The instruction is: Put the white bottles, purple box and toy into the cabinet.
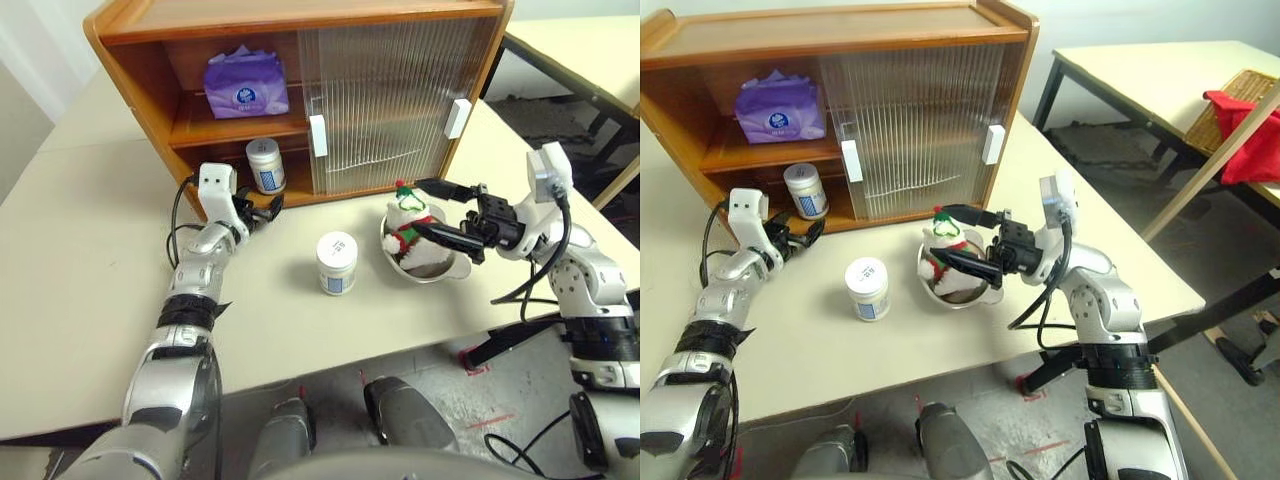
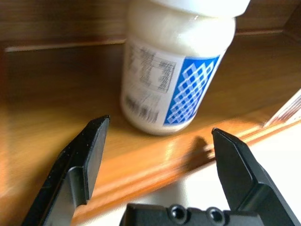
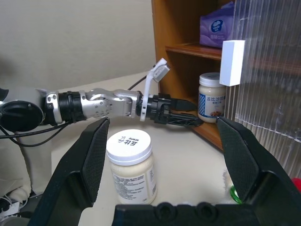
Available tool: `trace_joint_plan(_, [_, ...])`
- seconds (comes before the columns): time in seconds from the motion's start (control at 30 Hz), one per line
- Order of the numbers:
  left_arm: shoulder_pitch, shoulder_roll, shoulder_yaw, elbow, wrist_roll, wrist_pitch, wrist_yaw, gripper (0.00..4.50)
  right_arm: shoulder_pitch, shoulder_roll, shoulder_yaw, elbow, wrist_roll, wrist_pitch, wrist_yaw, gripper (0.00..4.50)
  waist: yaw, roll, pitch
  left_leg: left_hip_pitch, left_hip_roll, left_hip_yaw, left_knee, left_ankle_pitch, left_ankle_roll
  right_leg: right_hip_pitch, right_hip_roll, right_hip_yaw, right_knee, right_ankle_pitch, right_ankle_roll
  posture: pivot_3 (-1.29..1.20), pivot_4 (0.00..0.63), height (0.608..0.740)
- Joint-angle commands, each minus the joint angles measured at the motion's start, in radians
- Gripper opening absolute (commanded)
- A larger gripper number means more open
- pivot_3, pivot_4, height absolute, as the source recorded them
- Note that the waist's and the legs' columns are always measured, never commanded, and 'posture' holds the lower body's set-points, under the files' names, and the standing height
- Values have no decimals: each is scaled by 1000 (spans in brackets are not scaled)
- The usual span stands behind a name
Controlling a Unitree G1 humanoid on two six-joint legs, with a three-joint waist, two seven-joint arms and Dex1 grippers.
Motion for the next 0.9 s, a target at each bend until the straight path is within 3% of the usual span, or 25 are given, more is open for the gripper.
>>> trace_joint_plan(0.03, [55, 11, 14, -122, -13, 90, 26, 4479, -8, 2, 11, 6, -10, -9, 9, 4500, 1, 0, 0, 0, 0, 0, 0, 0, 0, 0, 0, 0, 0, 0, 0, -262, 75, 740])
trace_joint_plan(0.07, [62, 14, 19, -148, -15, 97, 31, 4479, -8, 2, 11, 6, -11, -9, 9, 4500, 2, 0, 0, 0, 0, 0, 0, 0, 0, 0, 0, 0, 0, 0, 0, -259, 75, 740])
trace_joint_plan(0.17, [64, 22, 31, -183, -16, 104, 51, 3824, -6, 6, 14, 7, -11, -9, 9, 4500, 8, 0, 0, 0, 0, -2, 0, 1, -1, 0, 0, 0, 0, 1, -1, -259, 75, 740])
trace_joint_plan(0.53, [0, 32, 26, -94, 20, 62, 109, 29, -7, 15, 20, 8, -17, -14, 6, 4500, 14, 0, 0, 1, 8, -2, -1, 0, -1, -1, -1, 2, 0, 4, -6, -261, 74, 740])
trace_joint_plan(0.9, [-110, 44, -26, 67, 91, -4, 128, 29, -1, 12, 17, 1, -16, -16, -1, 4500, 24, 0, 0, 1, 10, -5, -1, 3, -3, -1, -1, 2, 0, 5, -8, -269, 73, 740])
